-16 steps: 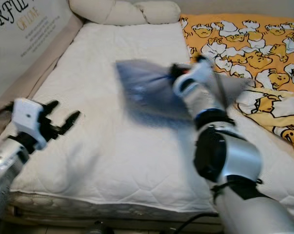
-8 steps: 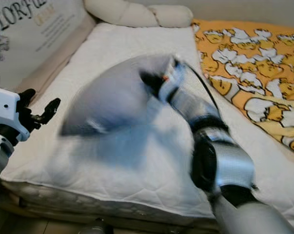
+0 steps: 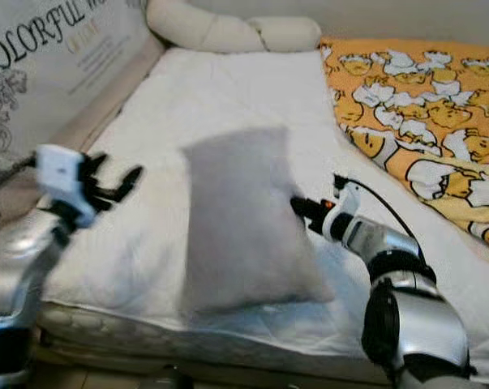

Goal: Clean up the room

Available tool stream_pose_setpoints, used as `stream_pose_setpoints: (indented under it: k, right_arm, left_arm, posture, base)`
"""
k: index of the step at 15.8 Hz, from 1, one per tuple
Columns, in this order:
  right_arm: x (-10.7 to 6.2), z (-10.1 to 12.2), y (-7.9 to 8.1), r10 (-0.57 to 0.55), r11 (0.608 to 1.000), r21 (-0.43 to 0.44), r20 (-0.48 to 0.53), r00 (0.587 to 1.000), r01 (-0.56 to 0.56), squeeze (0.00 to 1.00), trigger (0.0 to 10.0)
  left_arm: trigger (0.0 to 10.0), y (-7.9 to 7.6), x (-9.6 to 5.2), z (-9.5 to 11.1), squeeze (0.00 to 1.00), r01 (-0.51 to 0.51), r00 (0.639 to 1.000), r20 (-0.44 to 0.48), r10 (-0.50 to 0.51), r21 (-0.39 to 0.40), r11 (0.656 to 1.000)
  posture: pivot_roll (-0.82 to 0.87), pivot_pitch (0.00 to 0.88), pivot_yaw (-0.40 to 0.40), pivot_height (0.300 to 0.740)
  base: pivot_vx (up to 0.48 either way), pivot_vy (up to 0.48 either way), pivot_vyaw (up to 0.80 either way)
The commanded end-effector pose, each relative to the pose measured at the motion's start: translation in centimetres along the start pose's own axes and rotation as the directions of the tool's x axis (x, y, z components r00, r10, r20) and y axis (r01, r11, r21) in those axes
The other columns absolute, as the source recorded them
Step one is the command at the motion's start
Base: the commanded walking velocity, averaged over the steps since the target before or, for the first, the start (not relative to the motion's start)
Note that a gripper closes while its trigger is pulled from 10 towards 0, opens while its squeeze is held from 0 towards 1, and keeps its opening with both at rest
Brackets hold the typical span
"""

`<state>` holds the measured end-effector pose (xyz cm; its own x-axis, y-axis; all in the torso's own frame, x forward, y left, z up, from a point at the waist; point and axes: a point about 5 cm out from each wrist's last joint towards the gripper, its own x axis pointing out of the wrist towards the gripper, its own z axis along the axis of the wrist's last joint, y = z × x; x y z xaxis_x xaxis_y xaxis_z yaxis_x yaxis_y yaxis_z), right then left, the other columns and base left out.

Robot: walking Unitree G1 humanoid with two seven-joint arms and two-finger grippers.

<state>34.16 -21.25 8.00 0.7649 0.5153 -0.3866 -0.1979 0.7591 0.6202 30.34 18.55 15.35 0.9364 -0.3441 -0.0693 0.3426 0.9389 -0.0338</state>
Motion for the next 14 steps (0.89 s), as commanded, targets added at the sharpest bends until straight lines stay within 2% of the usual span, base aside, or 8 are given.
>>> stream_pose_setpoints:
  k: [1,2,3,4,8,10,11,14]
  right_arm:
    - [-0.1,0.4,0.1,-0.006,0.998,-0.057,0.004,1.000,0.006,0.00,1.1]
    - [0.1,0.0,-0.1,-0.038,0.994,-0.102,0.007,0.999,0.039,0.00,10.0]
    - [0.2,-0.1,-0.1,-0.053,0.992,-0.109,0.029,0.998,0.056,0.00,10.0]
    - [0.2,0.1,-0.1,-0.064,0.995,-0.078,0.062,0.996,0.068,1.00,10.0]
    - [0.1,0.0,-0.1,-0.051,0.998,-0.034,0.104,0.993,0.055,1.00,10.0]
    - [-0.4,0.1,-0.5,-0.047,0.999,0.033,0.155,0.987,0.043,1.00,10.0]
    - [-0.8,0.1,-0.9,-0.052,0.994,0.105,0.179,0.982,0.034,1.00,10.0]
    - [-1.5,-0.4,-1.9,-0.076,0.987,0.156,0.192,0.978,0.046,1.00,10.0]
  left_arm:
    - [10.0,-0.4,0.8,-0.7,0.00,0.031,0.999,-0.037,-0.034,-0.091,0.995]
    - [10.0,-1.0,1.9,-1.9,0.00,0.043,0.996,-0.065,-0.052,-0.136,0.990]
    - [10.0,-1.2,2.5,-3.1,0.05,0.027,0.996,-0.085,-0.041,-0.163,0.986]
    - [10.0,-1.0,3.0,-4.2,1.00,-0.003,0.995,-0.094,-0.017,-0.210,0.978]
    - [10.0,0.5,3.8,-6.2,1.00,-0.064,0.991,-0.131,0.020,-0.344,0.937]
    - [10.0,0.9,4.7,-6.1,1.00,-0.040,0.998,-0.066,0.003,-0.564,0.824]
    - [10.0,0.2,5.2,-6.3,1.00,-0.007,0.997,-0.061,-0.039,-0.623,0.782]
    - [10.0,-1.1,5.8,-7.4,1.00,-0.013,0.993,-0.094,-0.071,-0.684,0.730]
  posture:
    - [0.06,0.000,0.060,0.740]
    - [0.05,0.000,0.064,0.740]
    - [0.04,0.000,0.067,0.740]
    - [0.04,0.000,0.068,0.740]
    - [0.01,0.000,0.075,0.740]
    - [0.00,0.000,0.076,0.740]
    - [0.00,0.000,0.078,0.740]
    - [-0.01,0.000,0.085,0.740]
  base:
    - [0.000,0.000,0.00]
    - [0.000,0.000,0.00]
    - [0.000,0.000,0.00]
    - [0.000,0.000,0.00]
    - [0.000,0.000,0.00]
    - [0.000,0.000,0.00]
    - [0.000,0.000,0.00]
    - [0.000,0.000,0.00]
